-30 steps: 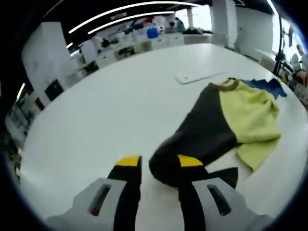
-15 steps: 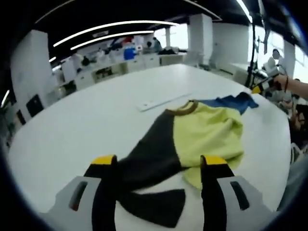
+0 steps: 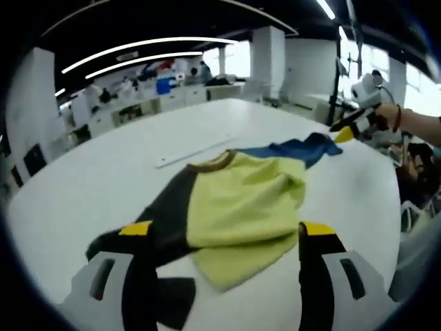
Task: Fold the garment on the visible template until the final outline fits inside the template.
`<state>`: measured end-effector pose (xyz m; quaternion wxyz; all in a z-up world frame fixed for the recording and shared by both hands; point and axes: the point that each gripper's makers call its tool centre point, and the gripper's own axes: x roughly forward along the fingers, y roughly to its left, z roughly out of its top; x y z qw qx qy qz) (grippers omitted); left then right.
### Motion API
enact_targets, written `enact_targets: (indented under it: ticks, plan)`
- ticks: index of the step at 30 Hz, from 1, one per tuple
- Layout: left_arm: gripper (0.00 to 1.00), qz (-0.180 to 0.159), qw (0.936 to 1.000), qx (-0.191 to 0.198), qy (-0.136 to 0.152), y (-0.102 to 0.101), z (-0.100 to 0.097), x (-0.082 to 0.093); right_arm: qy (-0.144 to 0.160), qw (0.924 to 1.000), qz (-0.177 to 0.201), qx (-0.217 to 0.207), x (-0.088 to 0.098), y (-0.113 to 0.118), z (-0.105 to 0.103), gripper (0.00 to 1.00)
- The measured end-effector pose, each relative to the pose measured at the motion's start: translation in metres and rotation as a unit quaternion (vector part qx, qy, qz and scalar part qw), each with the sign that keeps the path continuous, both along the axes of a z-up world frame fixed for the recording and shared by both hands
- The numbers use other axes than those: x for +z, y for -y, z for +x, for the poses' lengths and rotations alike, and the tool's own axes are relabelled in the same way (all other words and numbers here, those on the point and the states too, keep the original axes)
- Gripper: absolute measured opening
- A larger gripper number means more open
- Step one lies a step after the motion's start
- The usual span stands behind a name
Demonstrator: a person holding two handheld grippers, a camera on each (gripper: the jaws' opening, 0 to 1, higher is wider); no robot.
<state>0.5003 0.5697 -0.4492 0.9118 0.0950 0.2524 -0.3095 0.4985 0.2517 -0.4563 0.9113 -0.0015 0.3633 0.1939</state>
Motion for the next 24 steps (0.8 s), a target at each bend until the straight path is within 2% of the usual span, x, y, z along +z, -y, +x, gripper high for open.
enact_targets:
  ticks: [5, 8, 12, 17, 21, 24]
  plan:
    - [0.8, -0.002, 1.0, -0.005, 0.001, 0.015, -0.011, -0.006, 0.003, 0.9997, 0.003, 0.022, -0.001, -0.022, -0.009, 0.77]
    - [0.77, 0.008, 0.9997, -0.009, 0.019, 0.022, -0.015, -0.009, 0.003, 0.9995, 0.009, 0.029, -0.003, -0.035, -0.012, 0.77]
    - [0.75, -0.004, 0.9999, 0.0, 0.012, 0.028, -0.02, -0.017, 0.004, 0.9989, 0.009, 0.045, -0.005, -0.053, -0.018, 0.76]
    - [0.71, -0.01, 0.9999, 0.002, -0.004, 0.036, -0.028, -0.03, 0.001, 0.9984, 0.032, 0.046, -0.01, -0.072, -0.019, 0.74]
    - [0.68, 0.002, 1.0, -0.006, -0.006, 0.041, -0.033, -0.038, -0.001, 0.9985, 0.032, 0.043, -0.019, -0.081, -0.02, 0.72]
    - [0.64, -0.001, 0.9999, -0.007, -0.007, 0.044, -0.034, -0.042, -0.005, 0.9982, 0.042, 0.041, -0.024, -0.09, -0.021, 0.7]
